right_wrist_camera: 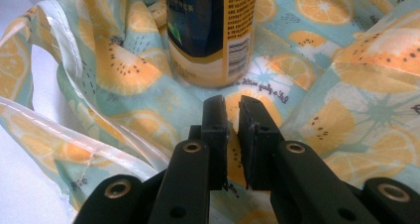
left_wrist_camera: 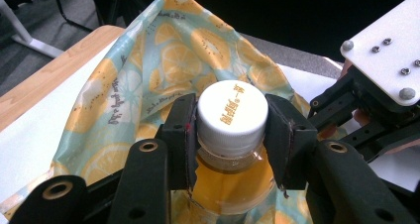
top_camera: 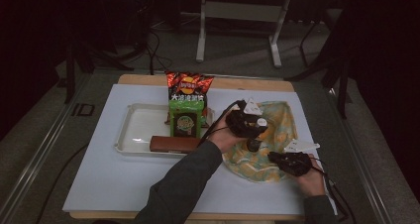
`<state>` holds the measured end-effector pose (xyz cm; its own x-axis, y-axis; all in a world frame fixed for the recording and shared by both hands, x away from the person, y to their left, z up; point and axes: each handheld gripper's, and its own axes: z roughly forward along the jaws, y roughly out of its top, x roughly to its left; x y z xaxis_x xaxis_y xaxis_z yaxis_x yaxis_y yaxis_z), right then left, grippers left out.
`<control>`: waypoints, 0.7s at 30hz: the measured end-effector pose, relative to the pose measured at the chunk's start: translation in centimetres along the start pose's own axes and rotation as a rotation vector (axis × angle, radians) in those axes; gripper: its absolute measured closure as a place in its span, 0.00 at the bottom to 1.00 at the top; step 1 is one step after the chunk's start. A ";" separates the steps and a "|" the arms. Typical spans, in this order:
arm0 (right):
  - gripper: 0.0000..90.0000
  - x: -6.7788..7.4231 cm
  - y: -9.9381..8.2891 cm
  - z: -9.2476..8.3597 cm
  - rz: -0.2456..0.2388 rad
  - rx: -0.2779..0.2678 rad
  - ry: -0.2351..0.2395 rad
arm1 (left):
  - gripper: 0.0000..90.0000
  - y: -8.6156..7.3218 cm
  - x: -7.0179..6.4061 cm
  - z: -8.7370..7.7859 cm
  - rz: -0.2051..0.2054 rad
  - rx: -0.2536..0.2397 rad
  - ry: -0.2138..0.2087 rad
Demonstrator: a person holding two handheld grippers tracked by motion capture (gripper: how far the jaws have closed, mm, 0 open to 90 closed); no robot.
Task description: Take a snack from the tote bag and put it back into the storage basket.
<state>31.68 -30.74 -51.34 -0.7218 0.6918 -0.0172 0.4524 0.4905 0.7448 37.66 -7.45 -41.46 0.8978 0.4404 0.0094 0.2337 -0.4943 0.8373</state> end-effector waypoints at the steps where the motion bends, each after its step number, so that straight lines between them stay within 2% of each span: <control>1: 0.91 0.0 0.0 0.0 0.000 0.000 0.000 | 0.65 0.0 0.0 0.0 0.000 0.000 0.000; 8: 0.91 0.0 0.0 0.1 -0.001 0.001 0.003 | 0.65 0.5 -0.3 -0.7 -0.022 -0.030 0.003; 19: 0.90 0.0 0.0 0.1 0.005 -0.003 0.006 | 0.65 1.5 -1.0 -2.3 -0.018 -0.052 0.007; 21: 0.90 0.0 0.0 0.1 0.006 -0.001 0.007 | 0.65 1.6 -1.2 -3.1 -0.021 -0.062 0.009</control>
<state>31.70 -30.74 -51.40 -0.7224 0.6914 -0.0079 0.4563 0.4852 0.7459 35.80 -6.48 -38.42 0.8892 0.4574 -0.0040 0.2289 -0.4375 0.8696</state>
